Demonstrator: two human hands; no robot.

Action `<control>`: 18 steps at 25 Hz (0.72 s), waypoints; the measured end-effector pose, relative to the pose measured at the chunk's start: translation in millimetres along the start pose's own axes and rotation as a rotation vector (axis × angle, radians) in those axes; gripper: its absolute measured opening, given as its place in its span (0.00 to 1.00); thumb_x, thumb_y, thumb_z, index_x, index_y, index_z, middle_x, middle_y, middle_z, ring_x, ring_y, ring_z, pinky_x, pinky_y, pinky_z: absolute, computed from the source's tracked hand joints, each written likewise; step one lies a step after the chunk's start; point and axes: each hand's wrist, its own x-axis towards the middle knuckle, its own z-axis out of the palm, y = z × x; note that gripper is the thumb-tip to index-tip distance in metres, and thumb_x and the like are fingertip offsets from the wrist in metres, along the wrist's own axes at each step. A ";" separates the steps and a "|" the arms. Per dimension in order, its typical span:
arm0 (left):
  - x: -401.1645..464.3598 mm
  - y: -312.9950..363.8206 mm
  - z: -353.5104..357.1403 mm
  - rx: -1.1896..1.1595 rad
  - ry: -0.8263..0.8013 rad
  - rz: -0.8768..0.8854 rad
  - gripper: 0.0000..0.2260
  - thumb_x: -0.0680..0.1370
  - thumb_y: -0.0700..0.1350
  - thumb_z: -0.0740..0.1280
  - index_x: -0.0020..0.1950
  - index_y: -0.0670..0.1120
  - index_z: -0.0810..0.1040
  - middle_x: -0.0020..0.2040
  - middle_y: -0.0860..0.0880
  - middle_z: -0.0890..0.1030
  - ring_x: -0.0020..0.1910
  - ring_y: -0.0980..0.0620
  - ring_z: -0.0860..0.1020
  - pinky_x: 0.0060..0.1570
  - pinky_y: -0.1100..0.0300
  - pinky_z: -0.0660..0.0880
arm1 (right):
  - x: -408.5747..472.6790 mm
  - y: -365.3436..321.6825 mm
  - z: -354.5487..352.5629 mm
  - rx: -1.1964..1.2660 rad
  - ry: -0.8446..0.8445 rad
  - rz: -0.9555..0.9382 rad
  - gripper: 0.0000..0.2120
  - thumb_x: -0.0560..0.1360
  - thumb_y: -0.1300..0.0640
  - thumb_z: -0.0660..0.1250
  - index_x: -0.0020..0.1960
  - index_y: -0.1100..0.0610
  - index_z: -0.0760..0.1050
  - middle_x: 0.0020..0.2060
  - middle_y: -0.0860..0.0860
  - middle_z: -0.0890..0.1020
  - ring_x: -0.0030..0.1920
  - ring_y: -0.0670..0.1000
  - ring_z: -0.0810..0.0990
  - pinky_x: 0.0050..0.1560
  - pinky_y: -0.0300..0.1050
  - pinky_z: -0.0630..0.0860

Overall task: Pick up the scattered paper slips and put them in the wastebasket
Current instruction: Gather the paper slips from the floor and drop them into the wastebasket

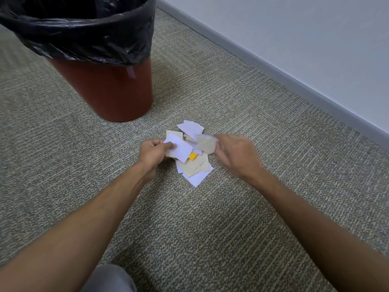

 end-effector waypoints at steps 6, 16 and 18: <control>0.5 -0.3 -14.6 0.188 0.065 0.098 0.15 0.71 0.38 0.71 0.29 0.45 0.68 0.29 0.48 0.67 0.27 0.53 0.63 0.27 0.61 0.59 | 4.0 16.3 -28.8 -0.037 -0.159 0.090 0.12 0.79 0.54 0.58 0.55 0.59 0.75 0.34 0.53 0.77 0.33 0.52 0.72 0.35 0.42 0.65; 28.5 1.8 32.8 0.444 -0.053 0.243 0.18 0.74 0.50 0.72 0.60 0.43 0.78 0.61 0.45 0.72 0.63 0.43 0.70 0.62 0.45 0.72 | -4.4 10.3 -0.5 -0.026 -0.339 0.115 0.19 0.78 0.50 0.60 0.66 0.57 0.65 0.45 0.57 0.80 0.41 0.57 0.76 0.39 0.47 0.68; 39.2 8.6 39.1 0.434 -0.043 0.218 0.22 0.73 0.53 0.70 0.64 0.44 0.77 0.63 0.44 0.71 0.65 0.43 0.68 0.64 0.42 0.70 | -7.1 13.8 1.0 0.017 -0.334 0.135 0.19 0.78 0.50 0.61 0.66 0.58 0.65 0.45 0.59 0.80 0.42 0.59 0.77 0.39 0.49 0.68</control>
